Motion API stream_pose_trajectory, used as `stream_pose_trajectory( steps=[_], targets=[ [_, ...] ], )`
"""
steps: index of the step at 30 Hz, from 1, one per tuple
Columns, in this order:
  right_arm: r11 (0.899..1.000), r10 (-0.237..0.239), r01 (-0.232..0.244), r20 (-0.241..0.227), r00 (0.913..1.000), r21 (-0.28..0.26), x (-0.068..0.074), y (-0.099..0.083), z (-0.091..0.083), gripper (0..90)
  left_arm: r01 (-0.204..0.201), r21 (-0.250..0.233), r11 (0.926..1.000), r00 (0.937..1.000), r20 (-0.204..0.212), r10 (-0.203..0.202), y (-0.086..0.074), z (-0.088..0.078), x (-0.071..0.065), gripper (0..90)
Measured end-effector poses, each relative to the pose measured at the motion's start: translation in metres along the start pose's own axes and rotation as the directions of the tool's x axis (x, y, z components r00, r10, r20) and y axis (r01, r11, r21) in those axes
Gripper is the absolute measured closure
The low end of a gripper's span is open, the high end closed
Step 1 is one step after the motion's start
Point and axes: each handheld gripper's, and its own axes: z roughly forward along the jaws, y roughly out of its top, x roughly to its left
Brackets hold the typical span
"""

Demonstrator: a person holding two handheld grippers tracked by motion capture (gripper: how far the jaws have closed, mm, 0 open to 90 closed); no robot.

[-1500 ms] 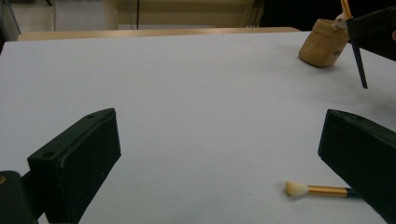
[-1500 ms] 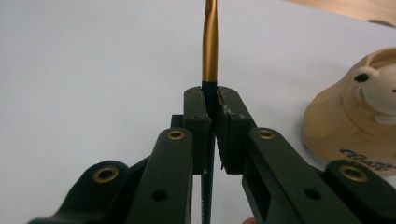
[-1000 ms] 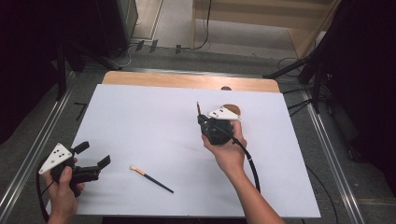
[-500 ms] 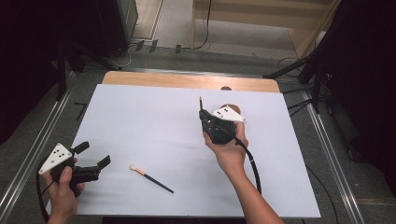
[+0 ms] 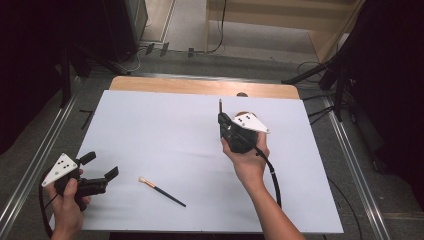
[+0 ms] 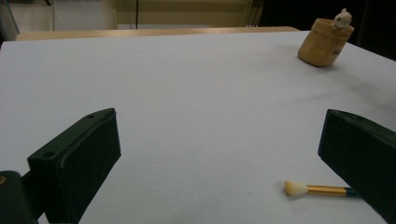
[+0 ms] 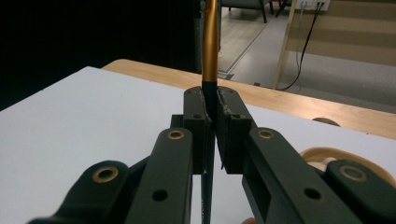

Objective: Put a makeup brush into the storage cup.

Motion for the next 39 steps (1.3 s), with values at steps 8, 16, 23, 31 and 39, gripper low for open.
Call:
stream_pose_trajectory(
  steps=[8, 16, 23, 31, 39],
  targets=[
    [0.999, -0.001, 0.003, 0.033, 0.9994, -0.046, -0.003, 0.004, -0.006, 84.4, 0.0, 0.001, 1.0, 1.0, 0.0, 0.0, 0.0, 0.0, 0.0, 0.0],
    [0.997, 0.006, -0.002, 0.055, 0.9985, -0.075, -0.009, 0.007, -0.009, 84.5, 0.0, 0.0, 1.0, 1.0, 0.001, 0.0, 0.0, 0.0, 0.0, 0.0],
    [0.993, 0.02, -0.011, 0.078, 0.9968, -0.119, -0.013, 0.012, -0.013, 84.5, 0.0, 0.003, 1.0, 1.0, 0.001, 0.0, 0.0, 0.0, -0.001, 0.0],
    [0.989, 0.043, -0.028, 0.1, 0.994, -0.148, -0.023, 0.019, -0.018, 84.5, 0.003, 0.004, 1.0, 1.0, 0.001, -0.003, 0.0, 0.001, -0.001, 0.0],
    [0.984, 0.066, -0.044, 0.128, 0.9895, -0.172, -0.034, 0.023, -0.022, 84.5, 0.001, 0.003, 1.0, 1.0, 0.003, -0.001, 0.0, 0.001, 0.0, 0.0]
  ],
)
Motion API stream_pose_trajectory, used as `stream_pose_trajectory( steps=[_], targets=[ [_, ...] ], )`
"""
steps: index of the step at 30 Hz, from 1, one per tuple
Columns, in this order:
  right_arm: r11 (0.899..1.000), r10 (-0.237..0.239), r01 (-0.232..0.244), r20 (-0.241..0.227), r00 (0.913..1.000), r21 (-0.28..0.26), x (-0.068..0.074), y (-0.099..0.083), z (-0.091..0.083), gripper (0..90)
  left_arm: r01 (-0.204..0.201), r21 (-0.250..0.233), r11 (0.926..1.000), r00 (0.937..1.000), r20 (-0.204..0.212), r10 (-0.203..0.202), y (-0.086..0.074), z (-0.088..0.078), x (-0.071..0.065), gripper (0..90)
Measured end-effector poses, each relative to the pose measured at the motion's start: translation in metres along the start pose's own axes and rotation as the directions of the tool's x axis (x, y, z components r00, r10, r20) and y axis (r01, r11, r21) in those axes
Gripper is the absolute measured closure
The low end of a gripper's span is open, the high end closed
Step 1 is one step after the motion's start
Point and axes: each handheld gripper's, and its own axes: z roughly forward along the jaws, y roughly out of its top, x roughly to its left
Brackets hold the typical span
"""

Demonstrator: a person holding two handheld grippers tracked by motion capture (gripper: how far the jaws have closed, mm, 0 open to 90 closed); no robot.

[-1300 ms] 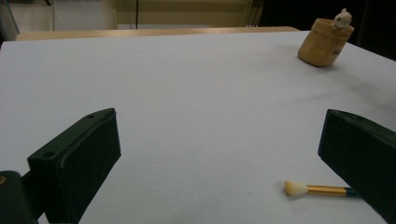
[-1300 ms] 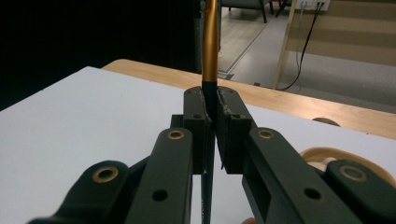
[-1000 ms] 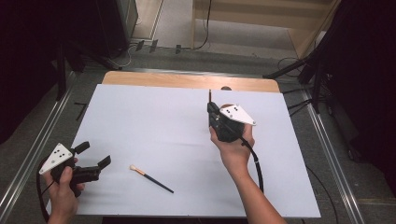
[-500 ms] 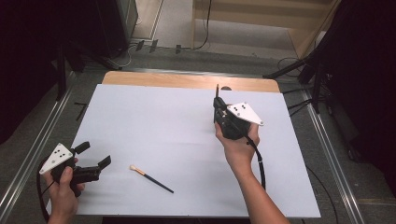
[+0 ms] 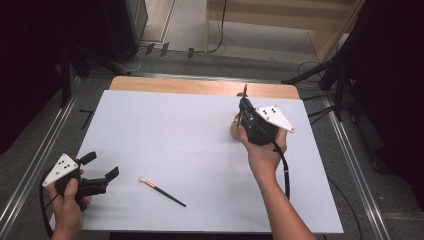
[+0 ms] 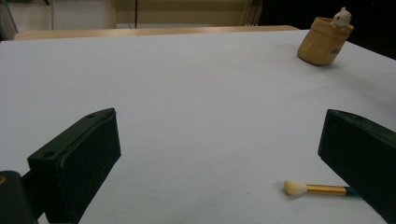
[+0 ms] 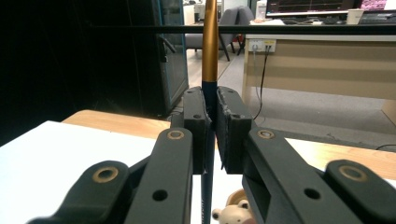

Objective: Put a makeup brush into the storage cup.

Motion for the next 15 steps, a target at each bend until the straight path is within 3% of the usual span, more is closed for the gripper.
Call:
stream_pose_trajectory(
  steps=[15],
  targets=[
    [1.0, 0.013, -0.013, 0.065, 0.9978, 0.001, -0.023, -0.001, 0.003, 84.4, -0.001, 0.004, 1.0, 1.0, -0.003, 0.001, 0.0, 0.0, 0.0, 0.0]
  ],
)
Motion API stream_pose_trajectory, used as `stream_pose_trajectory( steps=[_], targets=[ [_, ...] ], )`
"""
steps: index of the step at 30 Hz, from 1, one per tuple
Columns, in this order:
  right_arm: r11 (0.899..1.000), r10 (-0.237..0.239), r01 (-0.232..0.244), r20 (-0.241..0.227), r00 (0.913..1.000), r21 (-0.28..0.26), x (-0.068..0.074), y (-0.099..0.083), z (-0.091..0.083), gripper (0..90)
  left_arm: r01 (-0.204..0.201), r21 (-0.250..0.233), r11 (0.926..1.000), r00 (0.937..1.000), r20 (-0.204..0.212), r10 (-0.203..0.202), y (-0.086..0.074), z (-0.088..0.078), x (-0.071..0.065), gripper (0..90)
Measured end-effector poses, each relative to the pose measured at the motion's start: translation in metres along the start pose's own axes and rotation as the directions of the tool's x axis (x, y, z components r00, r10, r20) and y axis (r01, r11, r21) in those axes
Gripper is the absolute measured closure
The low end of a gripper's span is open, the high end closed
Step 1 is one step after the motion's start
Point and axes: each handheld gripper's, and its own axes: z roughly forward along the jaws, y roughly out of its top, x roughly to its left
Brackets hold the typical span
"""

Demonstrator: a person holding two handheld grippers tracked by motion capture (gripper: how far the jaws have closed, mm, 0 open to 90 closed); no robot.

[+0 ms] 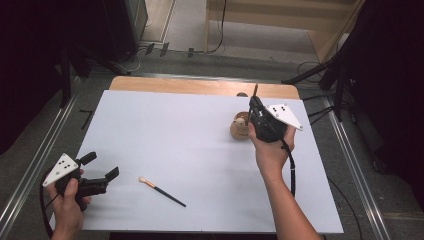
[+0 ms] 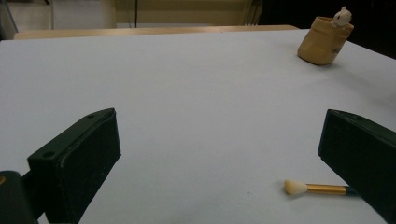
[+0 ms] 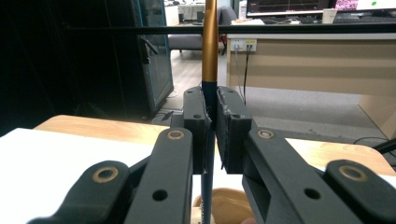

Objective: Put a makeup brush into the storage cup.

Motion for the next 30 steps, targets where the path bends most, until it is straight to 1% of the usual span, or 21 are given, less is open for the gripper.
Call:
stream_pose_trajectory(
  steps=[4, 5, 8, 10, 15, 23, 26, 29, 30],
  targets=[
    [1.0, -0.003, 0.003, 0.016, 0.9999, 0.003, -0.004, -0.003, 0.004, 84.4, 0.001, -0.003, 1.0, 1.0, 0.004, -0.001, 0.0, 0.0, 0.0, 0.0],
    [1.0, 0.004, -0.005, 0.018, 0.9998, 0.008, -0.005, -0.004, 0.005, 84.5, 0.0, 0.0, 1.0, 1.0, 0.0, 0.0, 0.0, 0.0, 0.0, 0.0],
    [1.0, -0.002, 0.002, 0.031, 0.9995, 0.008, -0.009, -0.006, 0.009, 84.5, -0.002, 0.0, 1.0, 1.0, 0.0, 0.002, 0.0, 0.0, 0.0, 0.0],
    [1.0, 0.01, -0.011, 0.038, 0.9992, 0.012, -0.011, -0.007, 0.012, 84.4, -0.001, -0.002, 1.0, 1.0, 0.001, 0.001, 0.0, 0.0, 0.0, 0.0],
    [1.0, 0.01, -0.012, 0.061, 0.9981, 0.024, -0.017, -0.013, 0.02, 84.5, -0.003, -0.001, 1.0, 1.0, 0.002, 0.003, 0.0, 0.0, 0.001, 0.0],
    [0.999, 0.005, -0.009, 0.069, 0.9976, 0.044, -0.02, -0.02, 0.028, 84.5, -0.003, -0.002, 1.0, 1.0, 0.002, 0.003, 0.0, 0.0, 0.001, 0.0],
    [0.999, -0.009, 0.006, 0.073, 0.9973, 0.047, -0.022, -0.022, 0.031, 84.5, -0.004, 0.001, 1.0, 1.0, 0.0, 0.004, 0.0, 0.0, 0.001, 0.0],
    [0.999, -0.006, 0.002, 0.077, 0.997, 0.049, -0.023, -0.025, 0.033, 84.5, -0.005, -0.001, 1.0, 1.0, 0.0, 0.005, 0.0, 0.0, 0.001, 0.0],
    [0.998, -0.001, -0.003, 0.077, 0.997, 0.056, -0.023, -0.026, 0.033, 84.4, -0.003, 0.0, 1.0, 1.0, 0.0, 0.003, 0.0, 0.0, 0.001, 0.0]
  ],
)
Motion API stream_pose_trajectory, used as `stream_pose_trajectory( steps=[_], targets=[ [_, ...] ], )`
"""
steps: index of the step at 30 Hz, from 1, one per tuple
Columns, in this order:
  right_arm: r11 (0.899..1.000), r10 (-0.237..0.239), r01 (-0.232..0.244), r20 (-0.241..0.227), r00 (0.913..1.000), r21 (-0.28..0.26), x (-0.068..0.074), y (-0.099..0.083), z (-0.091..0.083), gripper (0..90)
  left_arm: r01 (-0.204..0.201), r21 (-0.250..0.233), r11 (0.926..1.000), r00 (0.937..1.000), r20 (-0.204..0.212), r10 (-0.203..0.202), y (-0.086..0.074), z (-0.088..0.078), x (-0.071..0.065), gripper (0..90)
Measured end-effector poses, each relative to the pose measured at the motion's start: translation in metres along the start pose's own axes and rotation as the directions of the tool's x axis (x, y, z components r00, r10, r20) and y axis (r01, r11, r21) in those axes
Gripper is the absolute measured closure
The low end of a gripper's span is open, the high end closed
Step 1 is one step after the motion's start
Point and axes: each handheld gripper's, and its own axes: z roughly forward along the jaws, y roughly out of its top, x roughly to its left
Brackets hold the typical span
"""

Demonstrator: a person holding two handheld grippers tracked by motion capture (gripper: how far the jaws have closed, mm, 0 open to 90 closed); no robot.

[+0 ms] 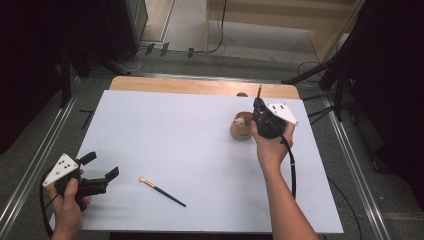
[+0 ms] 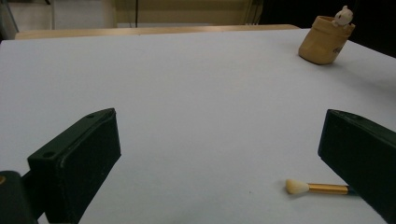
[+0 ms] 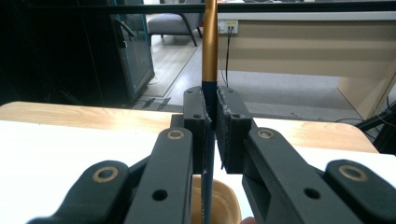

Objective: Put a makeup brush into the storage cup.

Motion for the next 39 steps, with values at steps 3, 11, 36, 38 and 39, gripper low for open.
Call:
stream_pose_trajectory(
  steps=[3, 11, 36, 38, 39],
  targets=[
    [1.0, -0.008, 0.008, 0.009, 0.9999, 0.008, -0.003, -0.004, 0.002, 84.5, 0.0, 0.0, 1.0, 1.0, -0.001, 0.0, 0.0, 0.0, 0.0, 0.0],
    [1.0, -0.005, 0.004, 0.014, 0.9999, 0.031, -0.007, -0.014, 0.005, 84.4, -0.001, 0.0, 1.0, 1.0, 0.001, 0.001, 0.0, 0.001, -0.001, 0.0],
    [0.993, -0.033, 0.032, 0.003, 0.9995, 0.112, -0.003, -0.039, 0.012, 84.2, -0.002, 0.007, 1.0, 1.0, 0.0, 0.002, 0.0, 0.001, -0.001, 0.0],
    [0.993, -0.025, 0.025, 0.001, 0.9997, 0.117, -0.004, -0.04, 0.012, 84.0, -0.002, 0.006, 1.0, 1.0, 0.0, 0.002, 0.0, 0.001, -0.001, 0.0],
    [0.993, -0.023, 0.023, -0.002, 0.9997, 0.117, -0.004, -0.04, 0.012, 83.6, -0.001, 0.0, 1.0, 1.0, 0.002, 0.001, 0.0, 0.001, -0.001, 0.0]
  ],
)
